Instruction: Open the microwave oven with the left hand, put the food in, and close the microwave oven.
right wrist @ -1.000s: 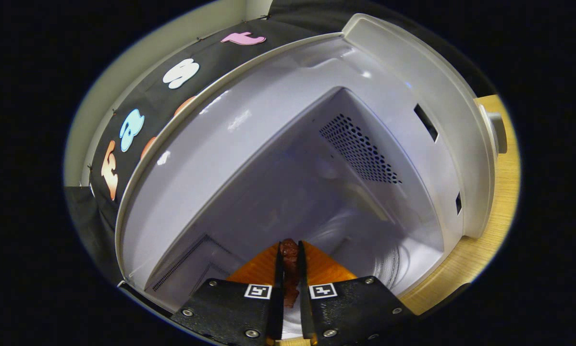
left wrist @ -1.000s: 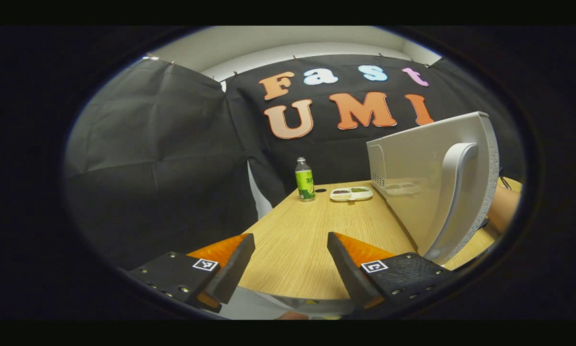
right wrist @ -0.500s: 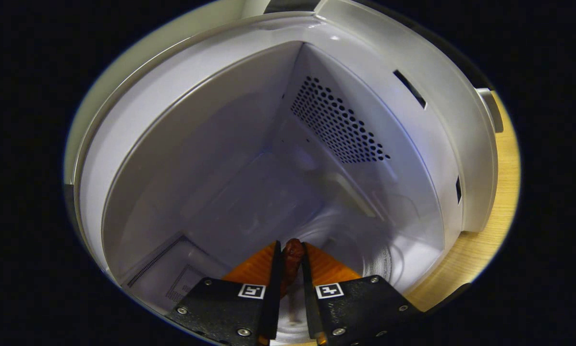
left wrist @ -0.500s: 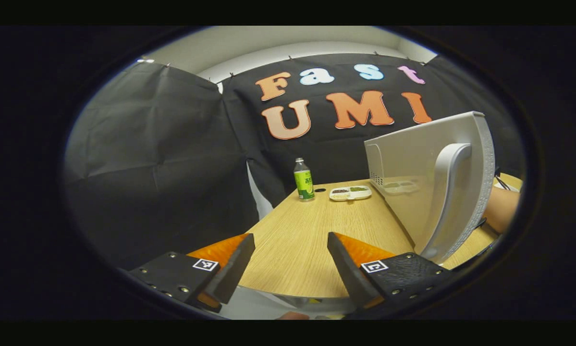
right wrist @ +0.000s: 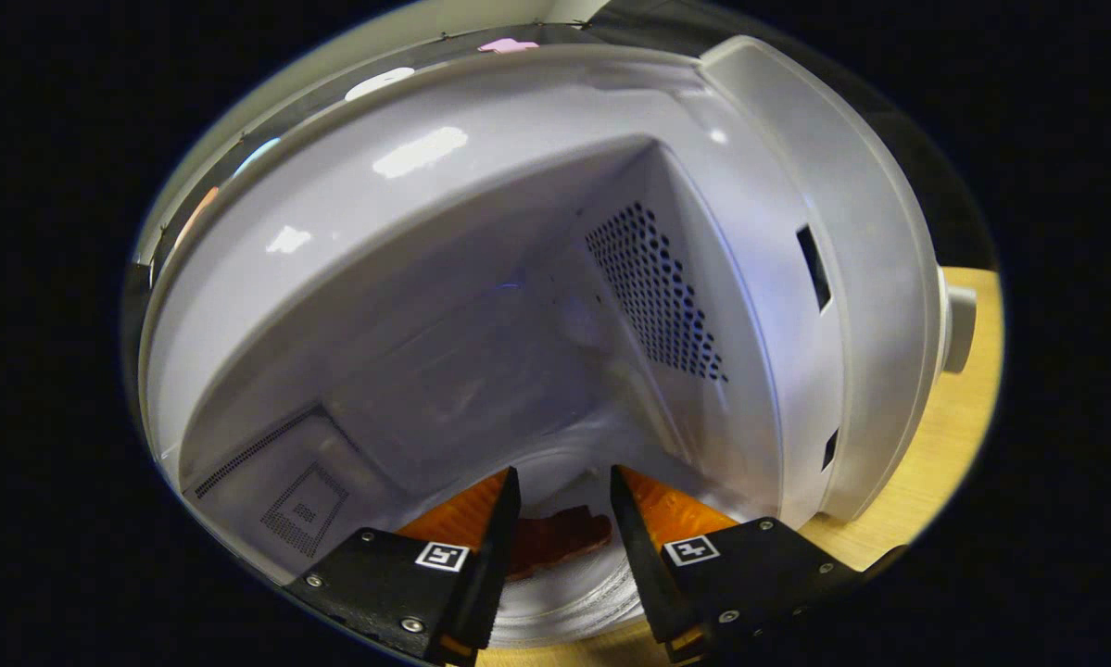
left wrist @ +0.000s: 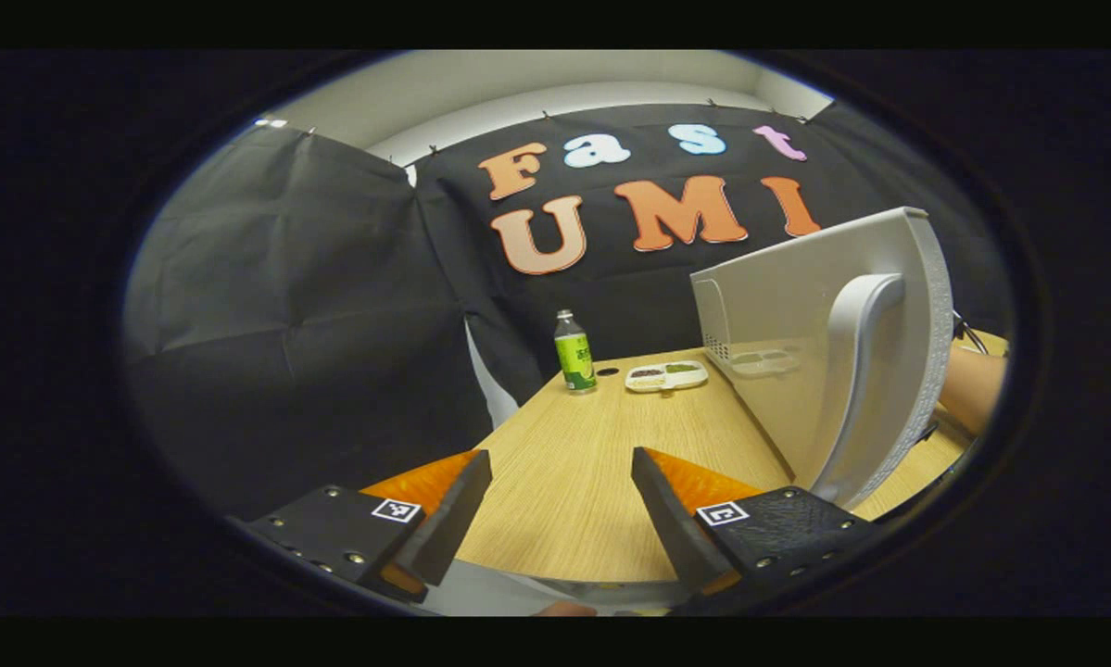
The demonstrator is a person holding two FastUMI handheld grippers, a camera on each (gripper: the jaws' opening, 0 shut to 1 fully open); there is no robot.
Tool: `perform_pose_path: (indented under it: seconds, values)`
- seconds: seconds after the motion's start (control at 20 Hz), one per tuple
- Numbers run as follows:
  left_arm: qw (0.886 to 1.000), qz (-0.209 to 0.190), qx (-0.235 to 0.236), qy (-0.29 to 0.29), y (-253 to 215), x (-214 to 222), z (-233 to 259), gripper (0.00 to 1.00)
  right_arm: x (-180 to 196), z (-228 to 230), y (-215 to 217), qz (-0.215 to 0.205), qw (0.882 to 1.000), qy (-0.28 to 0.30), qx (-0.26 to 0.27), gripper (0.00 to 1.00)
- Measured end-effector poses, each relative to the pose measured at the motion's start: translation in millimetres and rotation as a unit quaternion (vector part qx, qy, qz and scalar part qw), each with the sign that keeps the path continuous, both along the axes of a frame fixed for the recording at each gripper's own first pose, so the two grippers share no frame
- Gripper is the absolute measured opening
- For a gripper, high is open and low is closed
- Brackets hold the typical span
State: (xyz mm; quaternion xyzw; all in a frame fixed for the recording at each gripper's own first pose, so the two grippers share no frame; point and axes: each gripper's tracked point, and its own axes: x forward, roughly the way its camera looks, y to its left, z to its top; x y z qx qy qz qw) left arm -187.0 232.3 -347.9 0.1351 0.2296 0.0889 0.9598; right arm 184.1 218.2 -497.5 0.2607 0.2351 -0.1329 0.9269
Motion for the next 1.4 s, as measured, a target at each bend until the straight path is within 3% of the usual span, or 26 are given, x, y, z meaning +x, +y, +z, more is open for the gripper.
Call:
perform_pose_path:
  seconds: [0.1, 0.45, 0.8, 1.3, 1.4]
  values:
    - [1.0, -0.012, -0.015, 0.0, -13.8, 0.3, -5.7, 0.94, -7.4, 14.3, -6.5, 0.009, 1.0, -0.011, -0.013, 0.69]
    - [0.998, -0.058, -0.034, -0.011, -50.2, 10.7, -1.5, 0.91, -50.1, 46.3, -13.5, 0.074, 0.996, -0.026, -0.044, 0.75]
    - [0.994, -0.092, -0.056, -0.021, -94.8, 12.1, 6.6, 0.89, -100.6, 115.7, -33.6, 0.16, 0.978, -0.083, -0.104, 0.81]
    - [0.968, -0.215, -0.118, -0.052, -220.8, 29.3, 11.2, 0.9, -160.0, 175.7, -128.4, 0.18, 0.965, -0.126, -0.141, 0.84]
    - [0.962, -0.233, -0.134, -0.056, -246.5, 33.0, 10.7, 0.72, -170.5, 181.6, -145.5, 0.18, 0.962, -0.13, -0.157, 0.83]
